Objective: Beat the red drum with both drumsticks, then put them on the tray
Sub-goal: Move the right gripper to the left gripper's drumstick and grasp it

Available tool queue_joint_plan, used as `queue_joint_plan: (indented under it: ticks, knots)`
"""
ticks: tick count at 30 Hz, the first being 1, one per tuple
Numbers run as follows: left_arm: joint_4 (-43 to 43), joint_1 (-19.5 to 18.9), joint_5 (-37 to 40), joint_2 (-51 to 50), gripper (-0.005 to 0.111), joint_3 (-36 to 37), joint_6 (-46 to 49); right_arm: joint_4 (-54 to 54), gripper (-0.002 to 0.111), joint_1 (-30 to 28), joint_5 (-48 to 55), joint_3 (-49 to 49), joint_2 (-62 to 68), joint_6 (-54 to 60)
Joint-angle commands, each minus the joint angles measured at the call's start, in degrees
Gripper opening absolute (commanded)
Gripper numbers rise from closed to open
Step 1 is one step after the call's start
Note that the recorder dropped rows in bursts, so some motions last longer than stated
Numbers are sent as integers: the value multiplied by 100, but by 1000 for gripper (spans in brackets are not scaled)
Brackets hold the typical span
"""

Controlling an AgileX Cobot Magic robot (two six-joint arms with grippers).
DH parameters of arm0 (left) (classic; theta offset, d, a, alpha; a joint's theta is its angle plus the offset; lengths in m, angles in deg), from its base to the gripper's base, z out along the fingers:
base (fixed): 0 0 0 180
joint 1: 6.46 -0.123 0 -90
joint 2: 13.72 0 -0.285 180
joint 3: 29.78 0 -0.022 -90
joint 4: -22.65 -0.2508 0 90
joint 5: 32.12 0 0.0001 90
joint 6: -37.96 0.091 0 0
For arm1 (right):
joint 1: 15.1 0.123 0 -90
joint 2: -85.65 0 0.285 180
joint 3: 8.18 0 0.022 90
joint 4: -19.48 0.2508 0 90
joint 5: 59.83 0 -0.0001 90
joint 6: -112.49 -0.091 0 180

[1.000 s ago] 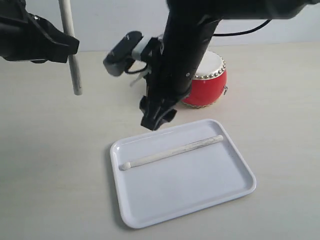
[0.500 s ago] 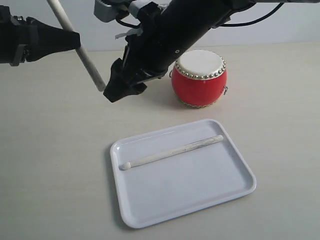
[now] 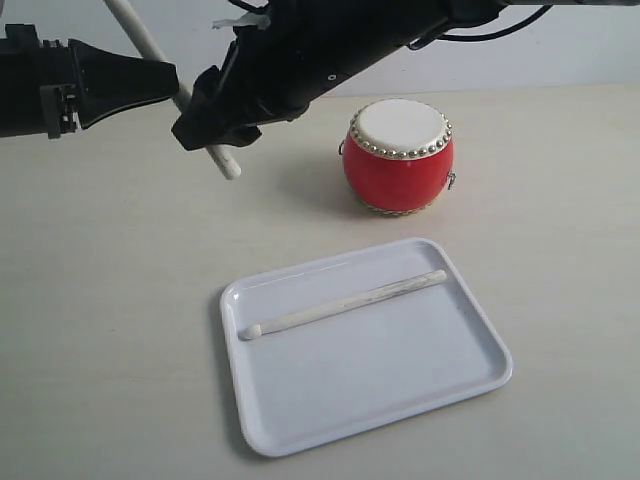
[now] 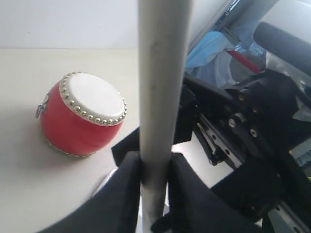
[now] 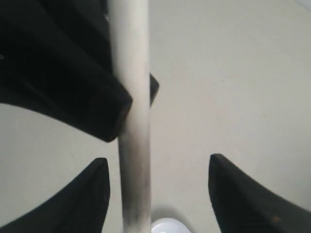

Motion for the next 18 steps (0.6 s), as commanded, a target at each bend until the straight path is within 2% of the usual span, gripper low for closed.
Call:
queue_joint_plan:
  ticks: [1, 5, 8, 16, 18]
  knots:
    - [118, -14, 487, -11, 0, 13, 24, 80, 57, -30, -148, 34, -60, 75]
    - [118, -14, 605, -11, 0, 13, 24, 80, 54, -30, -116, 34, -60, 75]
    - [118, -14, 605, -11, 0, 13, 24, 80, 47, -30, -89, 34, -60, 57]
    - [118, -14, 605, -11, 0, 13, 7, 146, 2, -30, 95, 34, -60, 40]
    - [118, -14, 605, -11, 0, 13, 7, 172, 0, -30, 107, 34, -60, 19]
